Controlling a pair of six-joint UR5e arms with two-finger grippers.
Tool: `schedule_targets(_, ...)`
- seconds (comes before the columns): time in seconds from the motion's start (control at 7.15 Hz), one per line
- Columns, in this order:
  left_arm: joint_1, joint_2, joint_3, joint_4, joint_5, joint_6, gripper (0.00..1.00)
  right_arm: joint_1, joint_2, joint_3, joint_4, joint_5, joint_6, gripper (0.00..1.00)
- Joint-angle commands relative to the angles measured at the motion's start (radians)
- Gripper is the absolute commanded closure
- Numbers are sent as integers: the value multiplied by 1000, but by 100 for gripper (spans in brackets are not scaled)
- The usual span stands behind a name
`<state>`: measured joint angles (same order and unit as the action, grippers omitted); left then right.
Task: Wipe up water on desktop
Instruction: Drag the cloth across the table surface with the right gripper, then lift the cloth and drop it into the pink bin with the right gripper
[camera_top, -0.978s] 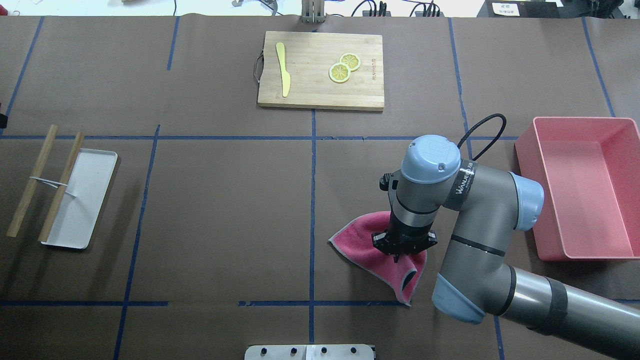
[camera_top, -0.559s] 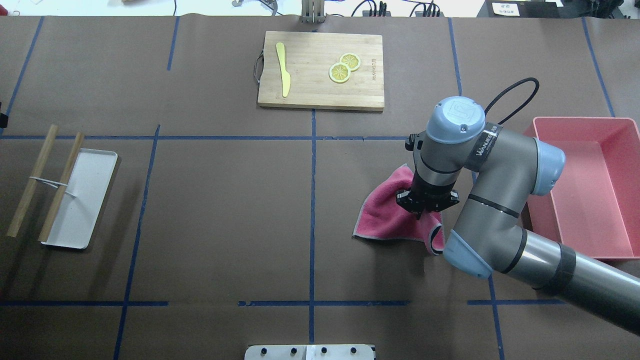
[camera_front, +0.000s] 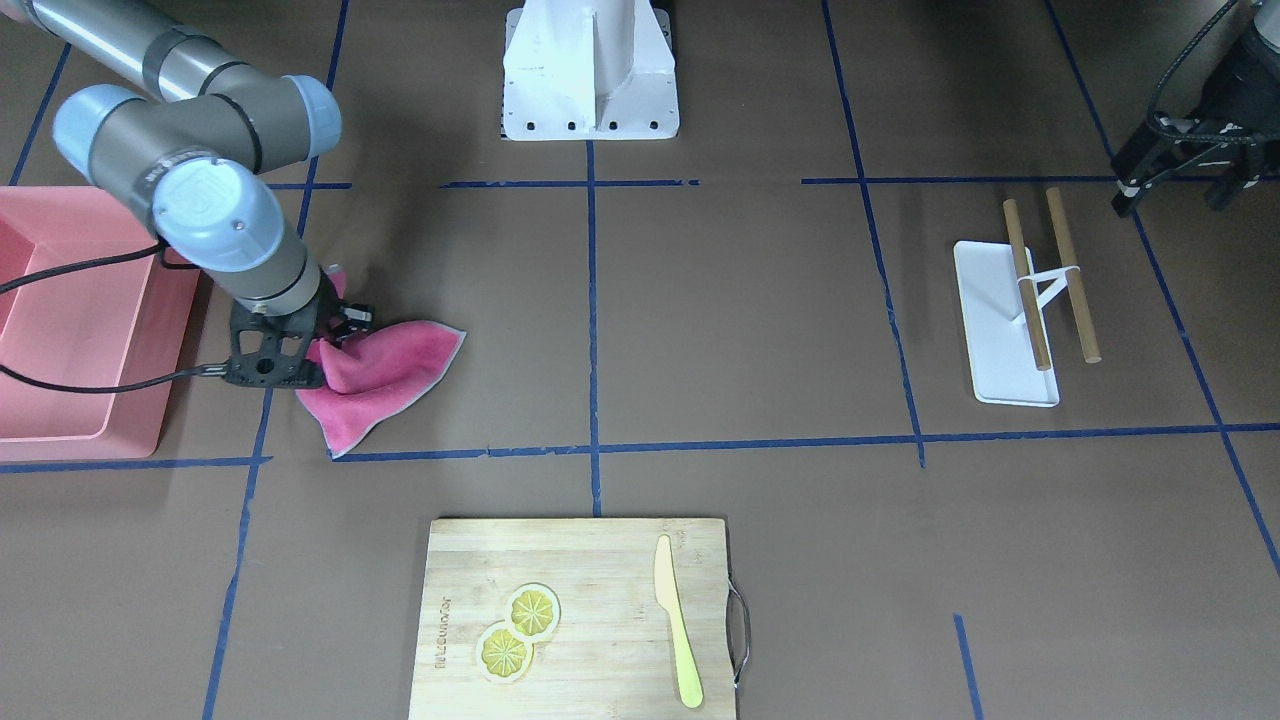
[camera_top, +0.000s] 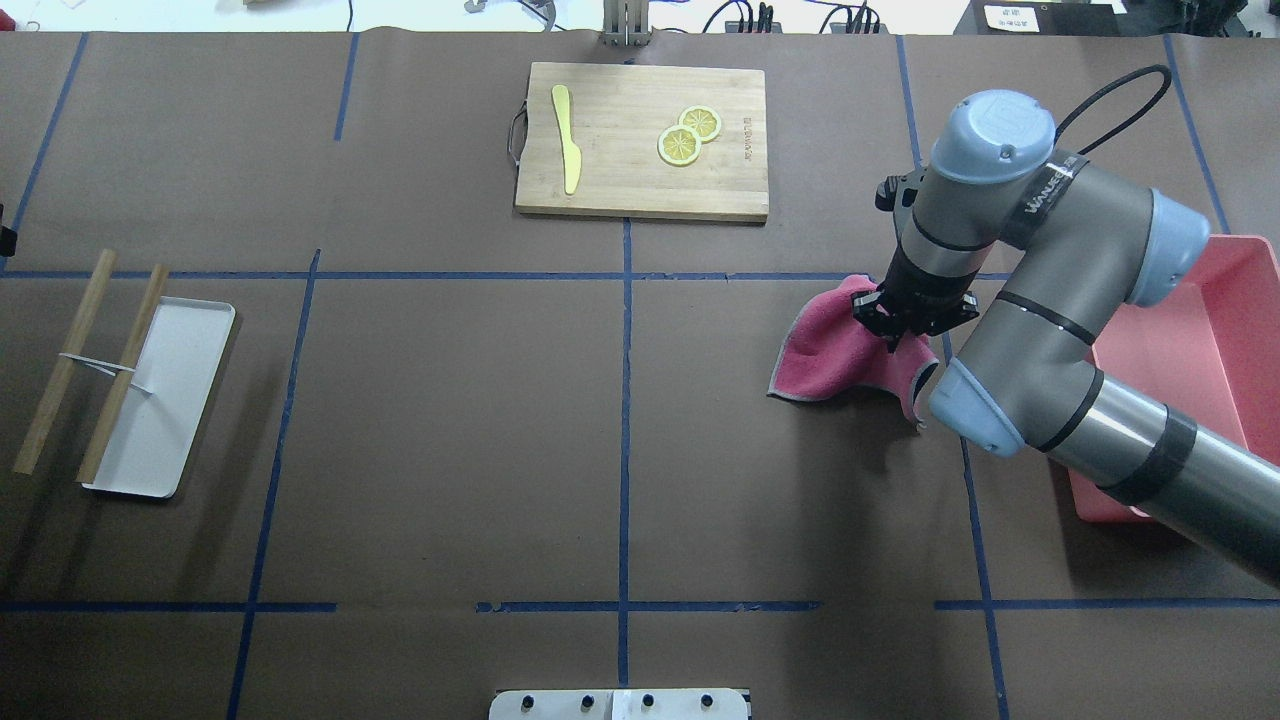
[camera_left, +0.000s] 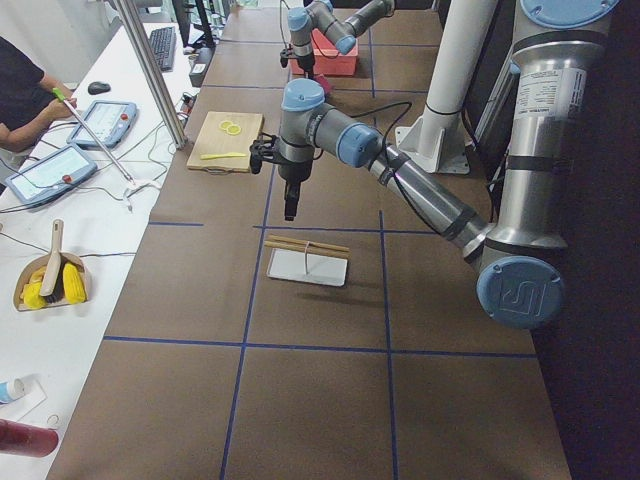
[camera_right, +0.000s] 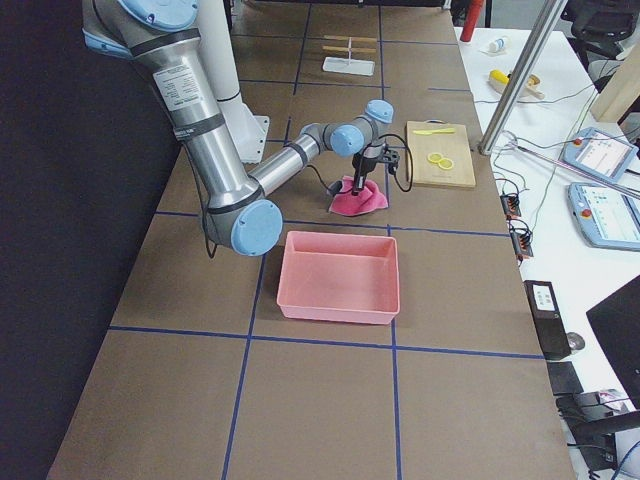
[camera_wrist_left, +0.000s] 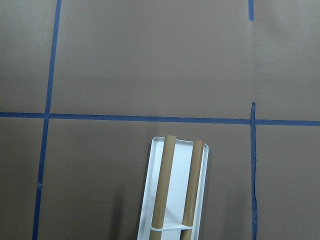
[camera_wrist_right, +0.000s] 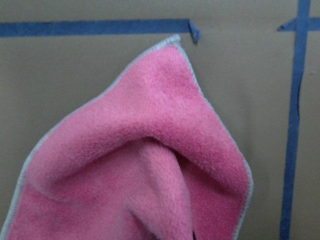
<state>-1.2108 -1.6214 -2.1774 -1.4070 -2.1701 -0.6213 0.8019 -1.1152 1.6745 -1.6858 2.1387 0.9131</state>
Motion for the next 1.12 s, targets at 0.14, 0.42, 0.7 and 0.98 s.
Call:
schedule_targets(0.14, -1, 0, 2, -1, 0, 0, 0, 138, 15, 122, -46, 48, -10, 100)
schedule_targets(0.42, 1, 0, 4, 0, 0, 2, 0, 232, 6, 346, -366, 82, -117, 100)
schedule_targets(0.7, 1, 0, 7, 0, 0, 2, 0, 353, -104, 496, -582, 75, -467, 99)
schedule_targets(0.98, 1, 0, 5, 0, 0, 2, 0, 465, -294, 472, -577, 78, -755, 99)
